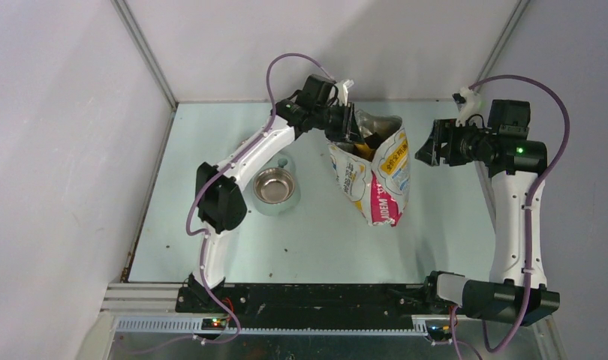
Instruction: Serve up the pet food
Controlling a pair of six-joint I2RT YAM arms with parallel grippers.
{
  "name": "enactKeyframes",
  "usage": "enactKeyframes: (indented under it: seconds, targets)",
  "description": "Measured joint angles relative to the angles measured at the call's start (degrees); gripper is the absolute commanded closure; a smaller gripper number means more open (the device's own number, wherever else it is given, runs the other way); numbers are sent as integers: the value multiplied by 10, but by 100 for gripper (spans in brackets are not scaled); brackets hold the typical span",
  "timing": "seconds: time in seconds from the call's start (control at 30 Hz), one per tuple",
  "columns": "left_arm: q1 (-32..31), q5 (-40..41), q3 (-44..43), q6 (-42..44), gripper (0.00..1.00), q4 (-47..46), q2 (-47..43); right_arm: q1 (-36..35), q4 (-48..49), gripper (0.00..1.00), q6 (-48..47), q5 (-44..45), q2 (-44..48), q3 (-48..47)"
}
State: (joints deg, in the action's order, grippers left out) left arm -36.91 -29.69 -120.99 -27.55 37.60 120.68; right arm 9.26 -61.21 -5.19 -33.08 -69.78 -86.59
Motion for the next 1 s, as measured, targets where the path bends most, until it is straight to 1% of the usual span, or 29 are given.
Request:
enactKeyframes:
  seconds: [0.33, 0.57, 0.87, 1.0]
  targets:
    - [16, -37, 0, -44, 100, -17, -2, 0, -24, 29, -16, 18, -6, -28]
    - [49, -72, 11, -93, 100, -42, -31, 0, -44, 29, -20, 37, -5, -33]
    - [98, -117, 72, -154, 100, -84, -73, 0, -50, 28, -23, 55, -2, -37]
    - [112, -155, 116, -209, 100, -143, -78, 0, -52, 28, -24, 61, -2, -37]
